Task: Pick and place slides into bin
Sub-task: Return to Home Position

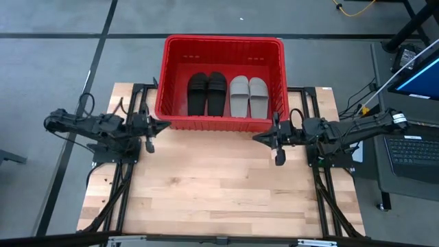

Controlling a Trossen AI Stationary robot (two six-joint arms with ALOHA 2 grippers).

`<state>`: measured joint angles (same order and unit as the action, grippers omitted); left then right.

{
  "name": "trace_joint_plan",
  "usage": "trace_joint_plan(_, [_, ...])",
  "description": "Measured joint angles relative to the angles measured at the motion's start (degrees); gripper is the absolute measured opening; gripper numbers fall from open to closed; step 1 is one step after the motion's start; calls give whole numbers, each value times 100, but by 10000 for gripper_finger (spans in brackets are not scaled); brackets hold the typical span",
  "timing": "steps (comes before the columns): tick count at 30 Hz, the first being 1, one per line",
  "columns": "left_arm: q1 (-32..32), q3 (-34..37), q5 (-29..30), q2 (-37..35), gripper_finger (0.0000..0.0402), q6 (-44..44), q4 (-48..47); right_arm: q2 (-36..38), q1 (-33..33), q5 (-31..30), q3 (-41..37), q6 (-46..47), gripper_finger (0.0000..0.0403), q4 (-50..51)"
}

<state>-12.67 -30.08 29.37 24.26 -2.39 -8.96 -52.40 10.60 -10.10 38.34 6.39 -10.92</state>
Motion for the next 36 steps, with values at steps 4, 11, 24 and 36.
trace_joint_plan(4, [0,1136,-241,-810,2,11,1369,-2,86,93,-2,49,12,-41])
trace_joint_plan(11, [2,2262,-686,-1568,2,48,2211,-2,150,91,-2,104,12,-96])
trace_joint_plan(24, [849,2607,-971,-2146,2,442,1308,-2,150,314,-2,237,12,-204])
trace_joint_plan(36, [1507,2613,-1520,-2195,2,703,588,-2,148,315,-2,132,12,-294])
